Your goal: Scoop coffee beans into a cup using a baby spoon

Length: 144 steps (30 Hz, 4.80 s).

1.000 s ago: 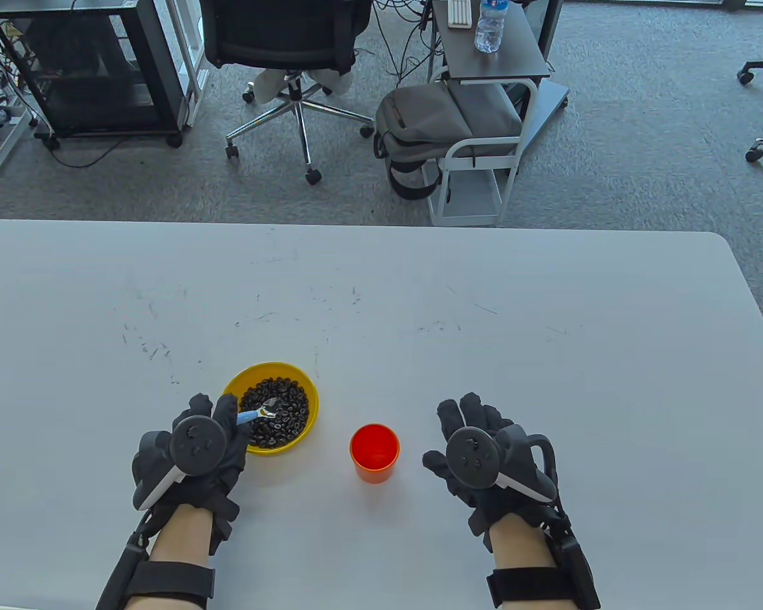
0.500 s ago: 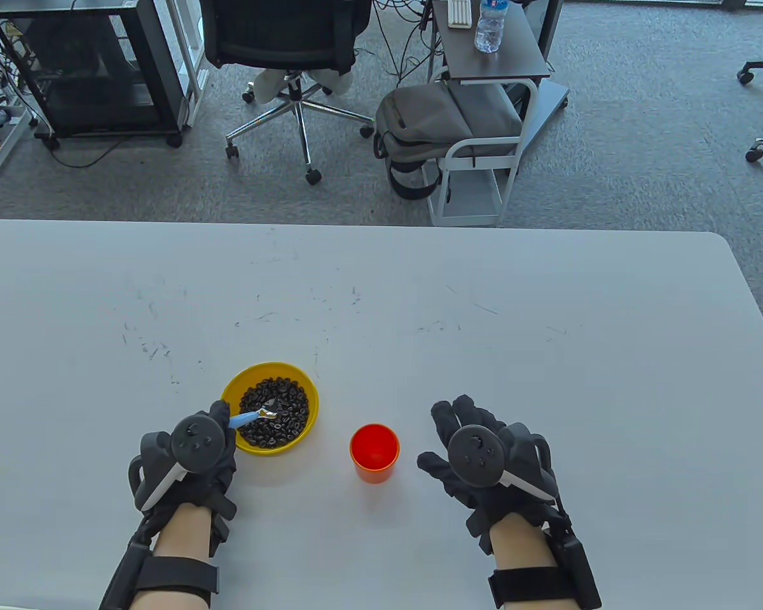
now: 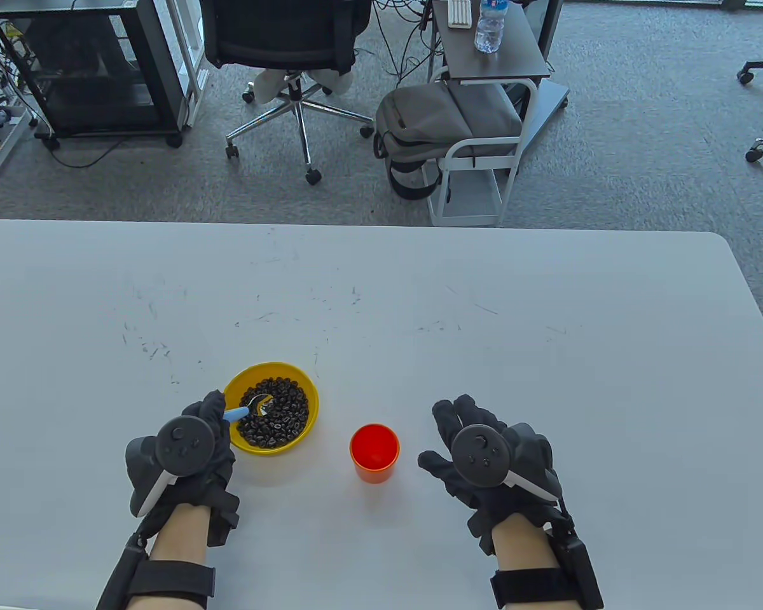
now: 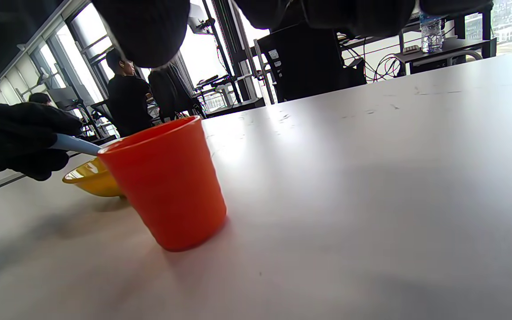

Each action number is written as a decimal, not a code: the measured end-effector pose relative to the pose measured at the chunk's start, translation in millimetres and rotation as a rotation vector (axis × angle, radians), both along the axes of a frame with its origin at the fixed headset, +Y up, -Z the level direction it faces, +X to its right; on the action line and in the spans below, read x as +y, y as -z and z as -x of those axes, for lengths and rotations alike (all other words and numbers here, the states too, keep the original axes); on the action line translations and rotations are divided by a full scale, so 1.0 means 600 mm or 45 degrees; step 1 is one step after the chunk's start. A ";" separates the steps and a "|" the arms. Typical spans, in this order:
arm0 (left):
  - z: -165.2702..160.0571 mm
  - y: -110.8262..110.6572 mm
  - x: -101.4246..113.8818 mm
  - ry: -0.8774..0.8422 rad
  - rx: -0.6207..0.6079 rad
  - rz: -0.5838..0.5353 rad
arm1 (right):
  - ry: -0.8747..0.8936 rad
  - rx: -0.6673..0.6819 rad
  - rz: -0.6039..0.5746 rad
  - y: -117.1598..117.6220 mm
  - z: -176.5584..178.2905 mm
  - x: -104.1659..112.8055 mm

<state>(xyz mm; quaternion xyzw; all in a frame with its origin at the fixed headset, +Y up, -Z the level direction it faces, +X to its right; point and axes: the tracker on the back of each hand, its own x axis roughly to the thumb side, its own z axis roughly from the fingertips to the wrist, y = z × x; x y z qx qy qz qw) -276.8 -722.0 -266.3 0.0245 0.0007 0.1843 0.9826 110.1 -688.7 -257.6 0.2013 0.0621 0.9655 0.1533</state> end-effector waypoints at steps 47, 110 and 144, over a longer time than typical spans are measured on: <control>0.053 -0.007 -0.052 -0.838 0.454 0.301 | 0.038 0.000 0.080 0.002 -0.007 -0.002; -0.030 -0.017 0.029 -0.742 -0.169 -0.191 | -0.004 0.025 0.018 -0.004 0.003 0.007; 0.029 0.000 -0.022 -0.516 0.202 0.000 | 0.005 0.043 0.080 -0.003 0.005 0.003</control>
